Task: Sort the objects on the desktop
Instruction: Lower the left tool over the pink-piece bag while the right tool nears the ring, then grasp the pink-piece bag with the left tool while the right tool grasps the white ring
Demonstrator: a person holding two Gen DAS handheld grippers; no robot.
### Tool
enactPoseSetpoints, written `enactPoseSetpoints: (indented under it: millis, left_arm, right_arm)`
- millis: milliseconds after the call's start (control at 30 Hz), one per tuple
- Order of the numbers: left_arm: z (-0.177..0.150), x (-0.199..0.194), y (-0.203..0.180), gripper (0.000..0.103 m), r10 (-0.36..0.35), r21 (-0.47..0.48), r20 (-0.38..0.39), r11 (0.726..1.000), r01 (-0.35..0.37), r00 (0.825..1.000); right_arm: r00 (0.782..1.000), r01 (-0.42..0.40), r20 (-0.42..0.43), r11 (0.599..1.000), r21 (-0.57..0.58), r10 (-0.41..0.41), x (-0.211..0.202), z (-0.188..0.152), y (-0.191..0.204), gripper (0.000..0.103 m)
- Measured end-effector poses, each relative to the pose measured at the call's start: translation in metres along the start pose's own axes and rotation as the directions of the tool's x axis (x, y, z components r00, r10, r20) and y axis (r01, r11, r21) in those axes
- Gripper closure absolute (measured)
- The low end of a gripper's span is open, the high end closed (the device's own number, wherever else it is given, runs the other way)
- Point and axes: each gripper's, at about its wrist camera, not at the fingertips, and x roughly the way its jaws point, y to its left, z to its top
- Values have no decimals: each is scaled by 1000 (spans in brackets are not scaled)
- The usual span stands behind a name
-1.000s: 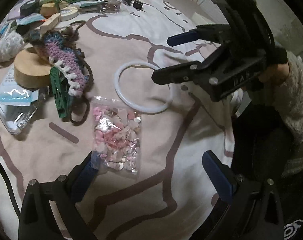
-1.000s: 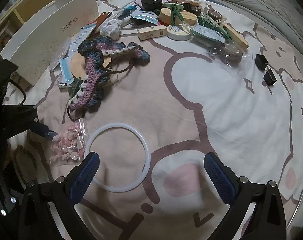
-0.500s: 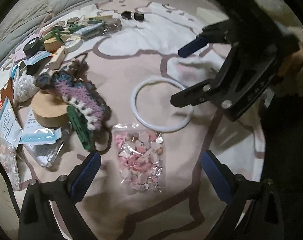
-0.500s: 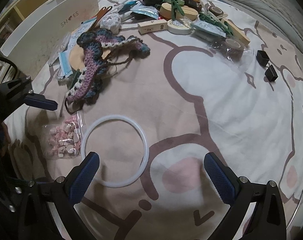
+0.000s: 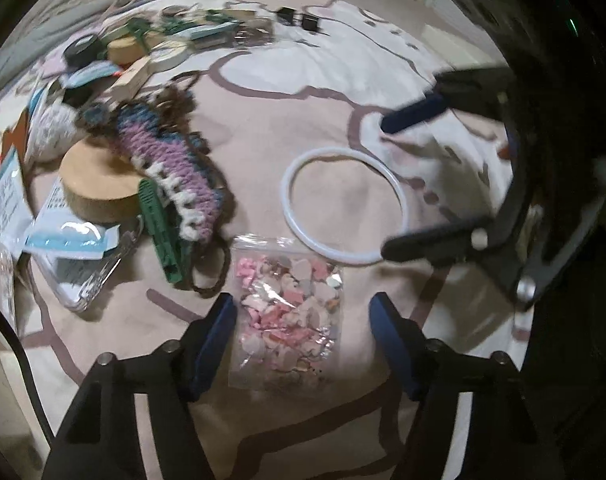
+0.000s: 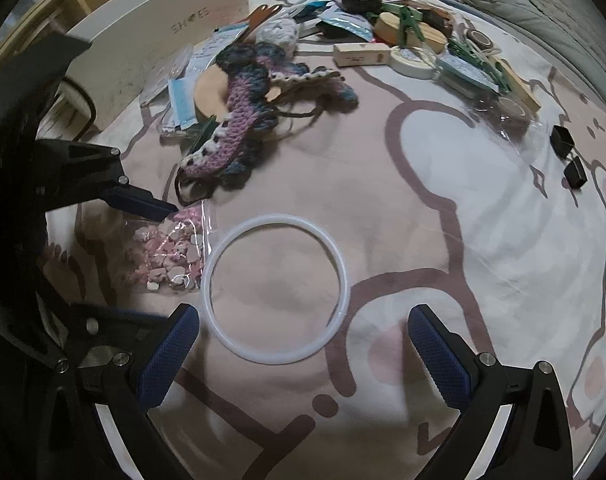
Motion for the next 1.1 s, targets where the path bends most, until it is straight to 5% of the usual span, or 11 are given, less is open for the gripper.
enactPoseSetpoints:
  millis: [67, 700, 833, 900, 1100]
  left_arm:
    - [0, -1, 2, 49, 11, -13, 0, 1000, -11, 1000]
    - [-6, -4, 1, 61, 60, 56, -23, 997, -58, 998]
    - [-10, -8, 6, 61, 74, 74, -36, 995, -71, 997]
    - [-11, -9, 11, 61, 72, 57, -35, 996, -70, 997]
    - [-8, -6, 9, 48, 64, 28, -37, 998, -63, 997]
  right_arm:
    - [1000, 1, -7, 1000, -6, -1, 4, 1, 1, 0]
    - [998, 58, -37, 998, -36, -59, 25, 5, 10, 0]
    - [996, 77, -51, 997, -2, -77, 23, 8, 11, 0]
    - [997, 68, -48, 998, -3, -68, 20, 8, 12, 12]
    - [996, 77, -37, 997, 10, -77, 12, 7, 10, 19]
